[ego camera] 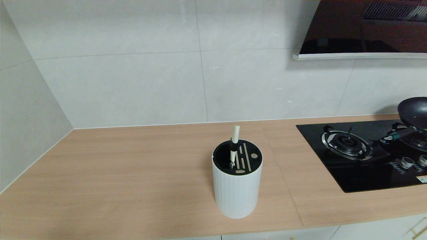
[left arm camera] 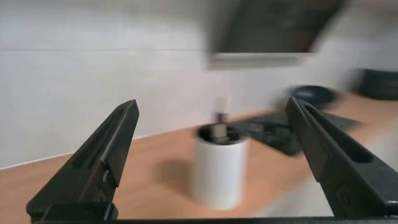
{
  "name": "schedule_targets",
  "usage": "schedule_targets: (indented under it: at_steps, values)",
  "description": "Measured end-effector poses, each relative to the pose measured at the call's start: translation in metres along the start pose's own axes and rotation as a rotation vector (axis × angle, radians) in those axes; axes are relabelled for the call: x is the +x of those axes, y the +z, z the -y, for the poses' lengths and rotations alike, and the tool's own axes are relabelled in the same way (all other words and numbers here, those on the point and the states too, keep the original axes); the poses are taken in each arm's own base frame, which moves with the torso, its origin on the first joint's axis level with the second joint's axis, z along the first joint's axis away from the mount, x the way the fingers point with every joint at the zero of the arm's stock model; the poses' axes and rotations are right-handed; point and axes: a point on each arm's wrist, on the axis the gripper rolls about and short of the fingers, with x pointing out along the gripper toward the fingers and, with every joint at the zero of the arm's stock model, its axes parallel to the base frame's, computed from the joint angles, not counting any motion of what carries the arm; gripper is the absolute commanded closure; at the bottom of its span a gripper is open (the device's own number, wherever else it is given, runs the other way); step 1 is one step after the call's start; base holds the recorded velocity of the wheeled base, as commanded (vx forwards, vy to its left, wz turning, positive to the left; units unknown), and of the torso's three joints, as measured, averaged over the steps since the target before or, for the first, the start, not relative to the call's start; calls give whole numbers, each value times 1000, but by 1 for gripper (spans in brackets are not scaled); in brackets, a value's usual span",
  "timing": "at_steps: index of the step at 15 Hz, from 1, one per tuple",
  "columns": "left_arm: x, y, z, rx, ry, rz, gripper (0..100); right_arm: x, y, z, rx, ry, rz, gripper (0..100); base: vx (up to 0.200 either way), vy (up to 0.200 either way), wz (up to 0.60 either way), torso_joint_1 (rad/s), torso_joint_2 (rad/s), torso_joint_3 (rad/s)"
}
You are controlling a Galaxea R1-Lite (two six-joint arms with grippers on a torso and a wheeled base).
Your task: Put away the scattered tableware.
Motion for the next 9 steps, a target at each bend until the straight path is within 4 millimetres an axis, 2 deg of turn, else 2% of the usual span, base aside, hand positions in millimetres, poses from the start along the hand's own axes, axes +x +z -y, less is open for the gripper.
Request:
schedule_targets:
  at_steps: [3,6,9]
  values:
    - [-11,-39,-6,43,232,-121,0,1,-39,-7,-16,8,-54,0,0,0,0,0,0,0]
    - [-24,-73,-11,103,413,-421,0,4,-78,-12,-11,41,-145,0,0,0,0,0,0,0]
    - [-25,-73,-11,126,430,-429,0,2,-90,-15,39,127,-217,0,0,0,0,0,0,0]
